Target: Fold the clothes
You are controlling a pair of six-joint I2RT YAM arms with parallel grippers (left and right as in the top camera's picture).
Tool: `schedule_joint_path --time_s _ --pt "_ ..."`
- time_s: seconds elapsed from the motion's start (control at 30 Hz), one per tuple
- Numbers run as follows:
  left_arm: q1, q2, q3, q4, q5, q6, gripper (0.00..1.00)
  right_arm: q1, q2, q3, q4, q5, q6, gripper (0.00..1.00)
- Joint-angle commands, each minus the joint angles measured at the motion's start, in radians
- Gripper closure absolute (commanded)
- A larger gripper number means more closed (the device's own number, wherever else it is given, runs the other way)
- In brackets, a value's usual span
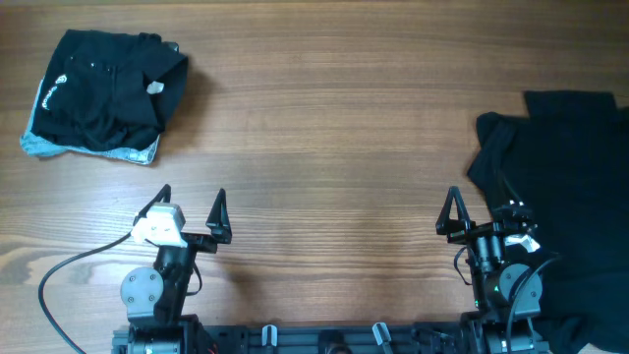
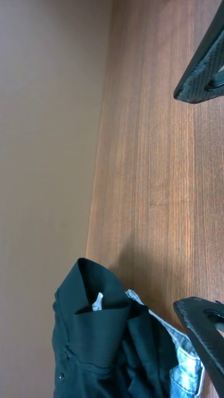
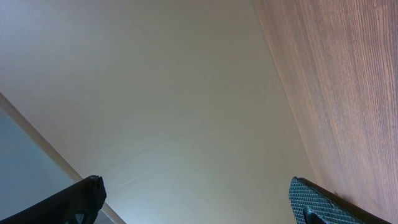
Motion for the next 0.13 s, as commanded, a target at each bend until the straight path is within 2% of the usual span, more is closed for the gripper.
schedule_joint_path --time_s 0.0,0.1 --pt "-0.006 -0.011 -0.009 0.003 0.006 -0.009 0.0 -0.005 -0.005 0.0 0.001 -0.005 0.014 0.0" --pt "-0.006 -0.011 -0.009 0.003 0.006 -0.009 0.0 -0.005 -0.005 0.0 0.001 -0.005 0.014 0.0"
